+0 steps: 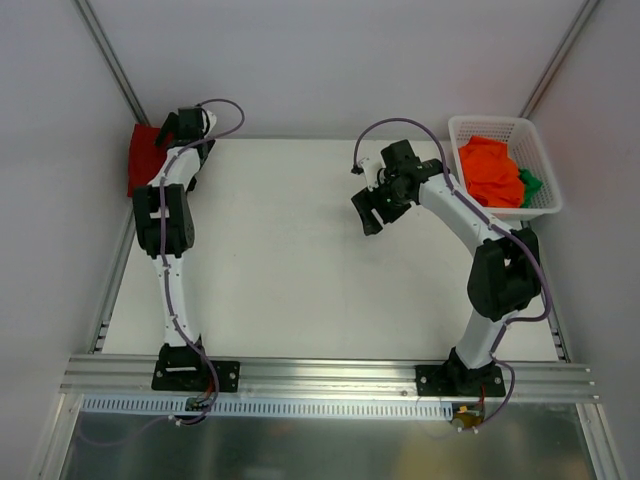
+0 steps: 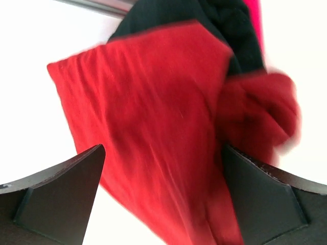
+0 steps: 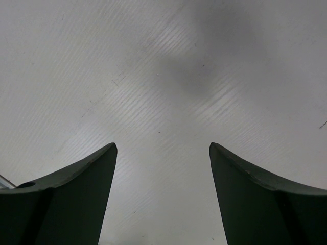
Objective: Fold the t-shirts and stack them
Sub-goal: Neatly place the folded tshirt to the corner
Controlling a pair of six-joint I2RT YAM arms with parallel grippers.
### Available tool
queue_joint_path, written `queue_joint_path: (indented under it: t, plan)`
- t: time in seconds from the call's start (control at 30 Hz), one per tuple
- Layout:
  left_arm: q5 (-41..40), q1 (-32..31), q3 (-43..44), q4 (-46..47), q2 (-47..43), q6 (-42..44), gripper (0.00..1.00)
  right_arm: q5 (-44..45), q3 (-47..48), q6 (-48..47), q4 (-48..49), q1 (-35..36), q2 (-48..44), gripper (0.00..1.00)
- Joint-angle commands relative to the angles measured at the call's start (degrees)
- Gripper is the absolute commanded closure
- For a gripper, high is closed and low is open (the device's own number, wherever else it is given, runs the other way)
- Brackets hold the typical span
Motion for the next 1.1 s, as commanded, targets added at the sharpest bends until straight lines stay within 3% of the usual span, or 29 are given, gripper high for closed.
queue_joint_path:
  t: [0.0,0.13,0.27,0.37,0.47,0.53,0.67,0.83,1.07]
  plan:
    - [5.5,-0.1,-8.3,2.4,-11.6,-5.7,0.01,-0.3,0.0,0.4,0.4,0.0,-2.7,0.23]
    - [10.2,0.3,-14.6,3.0,-21.9,-9.5,0.01,-0.6,0.5,0.6,0.4,0.1,-2.0,0.23]
    - [20.8,0.5,-22.5,-0.8,-32.5,-15.3,0.01,-0.5,0.3,0.4,0.7,0.1,-2.2,0.23]
    - [28.7,0.6,-35.4,-0.9,-44.4,-17.7,0.01,1.4,-1.6,0.1,2.7,0.1,-3.6,0.23]
    - [42.2,1.9,-38.4,-6.1,-53.6,-22.8,0.01,1.8,-2.8,0.1,3.9,-0.1,-4.2,0.24]
    - [50.1,2.7,-34.8,-12.0,-55.7,-26.8,0.01,0.7,-3.2,0.3,4.7,-0.1,-4.9,0.24]
    - [48.1,2.9,-29.2,-21.7,-54.5,-35.6,0.01,-1.7,-3.6,1.3,4.9,0.0,-5.6,0.24]
    - [39.9,2.2,-34.2,-22.5,-59.1,-36.8,0.01,-2.4,-4.2,1.8,5.6,0.2,-7.7,0.24]
    - [40.0,1.9,-40.4,-21.4,-66.0,-32.7,0.01,-1.9,-4.4,2.0,5.6,0.2,-7.6,0.24]
